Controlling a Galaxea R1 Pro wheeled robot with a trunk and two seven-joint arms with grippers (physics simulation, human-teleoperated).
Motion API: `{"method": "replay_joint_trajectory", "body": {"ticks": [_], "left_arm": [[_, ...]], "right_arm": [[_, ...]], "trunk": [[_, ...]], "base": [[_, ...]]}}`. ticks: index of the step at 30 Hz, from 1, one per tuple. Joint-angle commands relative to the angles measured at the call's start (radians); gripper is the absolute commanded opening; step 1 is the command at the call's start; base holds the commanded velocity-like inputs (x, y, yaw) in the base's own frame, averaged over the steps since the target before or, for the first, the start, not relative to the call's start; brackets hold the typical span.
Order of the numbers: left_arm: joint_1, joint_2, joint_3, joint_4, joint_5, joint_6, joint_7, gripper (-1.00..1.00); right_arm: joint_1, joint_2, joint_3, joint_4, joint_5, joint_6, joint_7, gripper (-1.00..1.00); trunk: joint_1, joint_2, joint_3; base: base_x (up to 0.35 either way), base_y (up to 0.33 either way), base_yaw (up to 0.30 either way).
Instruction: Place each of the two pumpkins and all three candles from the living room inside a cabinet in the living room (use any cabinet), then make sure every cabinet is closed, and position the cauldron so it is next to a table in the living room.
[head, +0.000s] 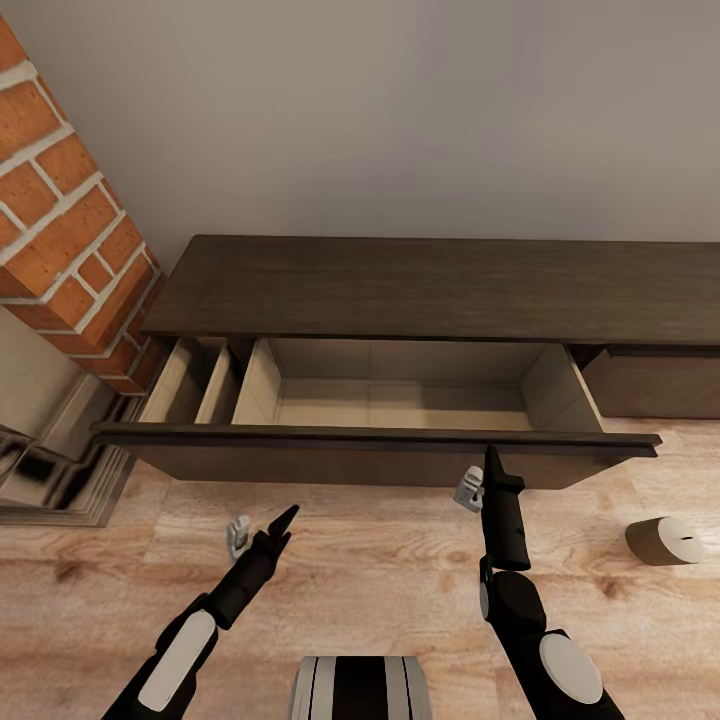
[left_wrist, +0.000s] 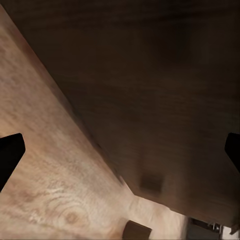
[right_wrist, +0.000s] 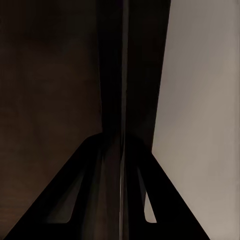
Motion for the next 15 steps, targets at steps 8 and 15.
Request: {"method": "replay_joint_trajectory", "body": {"ticks": [8, 15], "left_arm": [[0.000, -0.002, -0.001, 0.040, 0.002, 0.001, -0.001, 1.00], [0.000, 0.001, -0.003, 0.079, 0.003, 0.007, -0.003, 1.00]], "right_arm": [[-0.001, 0.001, -0.026, -0.031, -0.004, 0.003, 0.004, -1.00], [0.000, 0.001, -0.015, -0.031, -0.004, 0.003, 0.005, -1.00]], "trunk": [[0.000, 0.000, 0.000], [0.000, 0.000, 0.000]], "base": [[0.000, 0.000, 0.000], [0.000, 0.000, 0.000]]}}
